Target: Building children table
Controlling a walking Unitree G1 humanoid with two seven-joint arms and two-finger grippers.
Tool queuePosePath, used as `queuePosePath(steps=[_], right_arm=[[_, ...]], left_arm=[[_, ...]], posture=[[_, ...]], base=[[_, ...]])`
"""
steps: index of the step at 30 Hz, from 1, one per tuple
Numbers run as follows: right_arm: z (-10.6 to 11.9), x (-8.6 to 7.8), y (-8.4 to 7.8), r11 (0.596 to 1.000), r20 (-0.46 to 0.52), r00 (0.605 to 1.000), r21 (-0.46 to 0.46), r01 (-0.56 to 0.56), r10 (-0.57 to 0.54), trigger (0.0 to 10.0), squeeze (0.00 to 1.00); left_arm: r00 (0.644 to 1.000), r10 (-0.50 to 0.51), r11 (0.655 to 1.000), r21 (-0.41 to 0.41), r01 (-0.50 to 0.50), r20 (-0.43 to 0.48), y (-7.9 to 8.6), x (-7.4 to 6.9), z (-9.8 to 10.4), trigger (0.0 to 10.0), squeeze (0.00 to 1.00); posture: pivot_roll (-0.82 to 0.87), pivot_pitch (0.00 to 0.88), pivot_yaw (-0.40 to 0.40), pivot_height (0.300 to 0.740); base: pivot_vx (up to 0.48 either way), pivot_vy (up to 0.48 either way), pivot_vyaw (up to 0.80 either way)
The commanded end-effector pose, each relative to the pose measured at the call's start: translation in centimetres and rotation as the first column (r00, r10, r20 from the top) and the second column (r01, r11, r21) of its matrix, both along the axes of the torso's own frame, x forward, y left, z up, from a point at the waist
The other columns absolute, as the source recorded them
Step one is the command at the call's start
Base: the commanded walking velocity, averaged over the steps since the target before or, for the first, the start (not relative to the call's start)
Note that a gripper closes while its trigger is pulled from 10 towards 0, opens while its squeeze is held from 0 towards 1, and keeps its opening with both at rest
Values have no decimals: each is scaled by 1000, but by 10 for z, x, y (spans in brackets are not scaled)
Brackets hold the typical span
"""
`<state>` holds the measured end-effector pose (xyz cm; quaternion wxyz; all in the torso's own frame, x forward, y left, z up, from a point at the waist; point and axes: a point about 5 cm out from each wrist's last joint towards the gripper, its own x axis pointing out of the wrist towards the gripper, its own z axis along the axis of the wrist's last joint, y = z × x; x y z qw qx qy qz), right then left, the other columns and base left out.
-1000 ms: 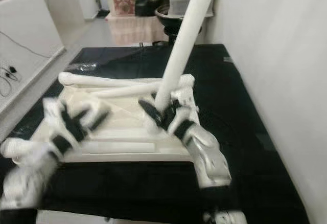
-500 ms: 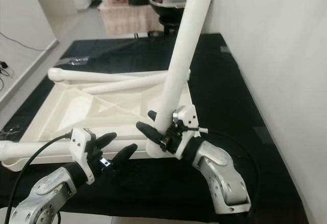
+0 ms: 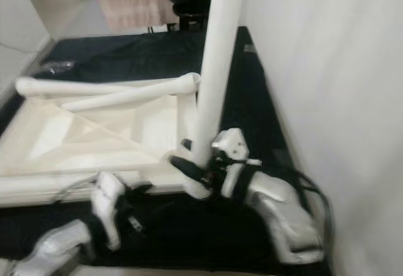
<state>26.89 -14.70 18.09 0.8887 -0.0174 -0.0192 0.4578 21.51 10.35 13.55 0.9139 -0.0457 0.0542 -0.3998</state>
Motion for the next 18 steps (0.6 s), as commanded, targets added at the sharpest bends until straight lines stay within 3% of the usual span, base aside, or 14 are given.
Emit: queuePosePath(steps=[1,12,18], right_arm=[[1,-3,6,999,-5,1000,22,-31,31,10000,0],[5,-3,3,999,1,999,16,-43,43,10000,0],[13,11,-7,998,19,999,54,41,-42,10000,0]], left_arm=[[1000,26,999,36,-25,-2,7,-1,-3,10000,0],[999,50,997,64,-51,14,10,-9,1,10000,0],[999,-41,994,104,39,26,5,-14,2,10000,0]], posture=[[-128,160,74,740],[-120,187,71,740],[-114,202,70,740]], base=[[0,476,0],[0,43,0],[0,0,0]])
